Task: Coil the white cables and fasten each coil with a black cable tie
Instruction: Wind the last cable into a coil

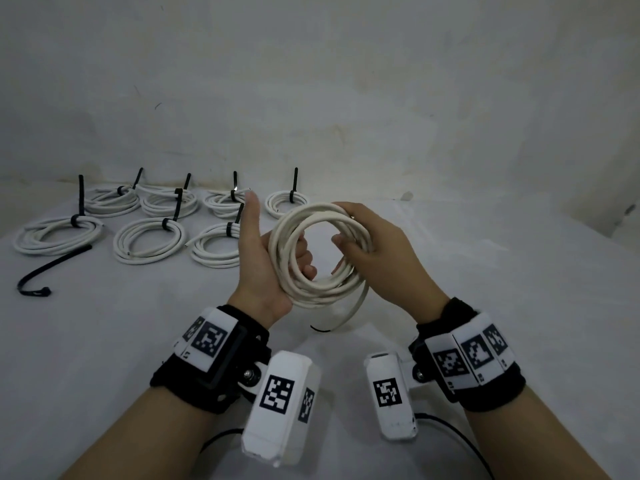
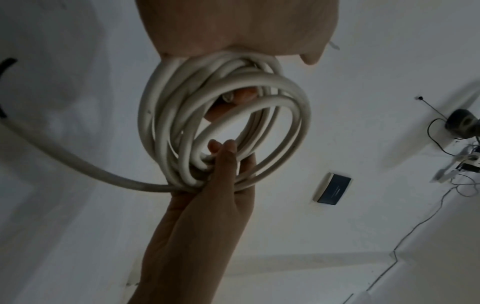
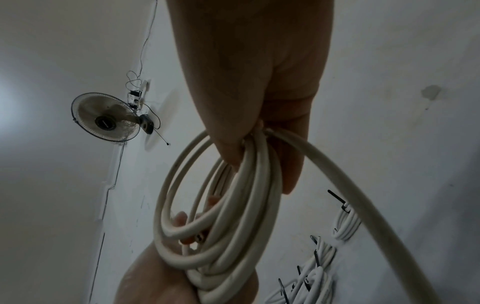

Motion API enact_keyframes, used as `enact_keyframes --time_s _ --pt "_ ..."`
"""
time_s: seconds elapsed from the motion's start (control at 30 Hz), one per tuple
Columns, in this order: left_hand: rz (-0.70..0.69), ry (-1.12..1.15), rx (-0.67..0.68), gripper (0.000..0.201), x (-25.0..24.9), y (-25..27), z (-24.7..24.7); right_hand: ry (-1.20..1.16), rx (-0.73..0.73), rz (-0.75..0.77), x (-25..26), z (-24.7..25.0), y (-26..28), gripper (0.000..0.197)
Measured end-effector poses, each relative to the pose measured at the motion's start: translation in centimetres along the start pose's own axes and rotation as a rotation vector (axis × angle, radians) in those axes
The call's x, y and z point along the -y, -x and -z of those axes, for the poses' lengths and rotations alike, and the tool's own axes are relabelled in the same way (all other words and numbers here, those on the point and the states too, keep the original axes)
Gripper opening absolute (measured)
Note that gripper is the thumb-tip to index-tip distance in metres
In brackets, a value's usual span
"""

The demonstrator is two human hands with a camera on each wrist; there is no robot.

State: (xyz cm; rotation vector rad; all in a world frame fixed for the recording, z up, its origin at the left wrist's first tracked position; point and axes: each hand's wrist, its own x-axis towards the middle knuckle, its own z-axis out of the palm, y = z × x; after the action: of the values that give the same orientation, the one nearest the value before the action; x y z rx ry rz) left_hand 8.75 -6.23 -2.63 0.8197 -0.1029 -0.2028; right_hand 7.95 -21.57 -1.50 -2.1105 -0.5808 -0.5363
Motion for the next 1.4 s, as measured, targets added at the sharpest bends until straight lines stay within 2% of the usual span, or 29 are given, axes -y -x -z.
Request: enact_keyframes --time_s 0.2,0.27,0.33,0.4,0.47,0.6,0.77,0.93,1.17,1.3,1.4 --pt "-0.059 -0.255 0.180 0.068 0.2 0.3 -0.8 0.064 -0.028 -0.094 -0.4 -0.1 0.0 0.014" --pt "-0.088 -0.381 0.174 0.045 0.1 0.4 -0.9 0.068 -0.022 -0.112 -0.4 0.0 0.0 0.010" --pt "-0.118 -0.423 0.073 0.023 -0.2 0.5 -1.0 0.055 -0.009 -0.110 -0.3 0.0 0.0 0.007" --pt "-0.153 -0.432 0.000 0.014 -0.4 0.4 -0.9 0.046 0.000 -0.093 -0.2 0.0 0.0 0.004" --pt "-0.163 -0.455 -0.019 0.015 -0.5 0.4 -0.8 0.042 -0.008 -0.075 0.0 0.0 0.0 0.002" --pt "-0.157 -0.447 0.022 0.018 -0.4 0.4 -0.8 0.018 -0.010 -0.071 0.2 0.2 0.1 0.015" --pt "-0.142 -0.464 0.032 0.029 -0.8 0.6 -0.8 -0.028 -0.023 -0.117 0.8 0.7 0.2 0.044" --pt "-0.087 -0.520 -0.014 0.036 -0.6 0.7 -1.1 -0.109 -0.189 -0.138 -0.4 1.2 -0.5 0.029" --pt "-0.044 -0.699 0.070 0.039 0.3 1.0 -1.5 -0.296 -0.362 -0.117 -0.5 2.1 -0.8 0.026" --pt "-0.075 -0.710 0.042 0.042 0.0 1.0 -1.6 -0.353 -0.373 -0.119 0.1 2.3 -0.8 0.026" --pt "-0.166 -0.620 -0.031 0.044 -0.5 0.9 -1.5 -0.455 -0.289 -0.194 0.2 2.1 -0.6 0.026"
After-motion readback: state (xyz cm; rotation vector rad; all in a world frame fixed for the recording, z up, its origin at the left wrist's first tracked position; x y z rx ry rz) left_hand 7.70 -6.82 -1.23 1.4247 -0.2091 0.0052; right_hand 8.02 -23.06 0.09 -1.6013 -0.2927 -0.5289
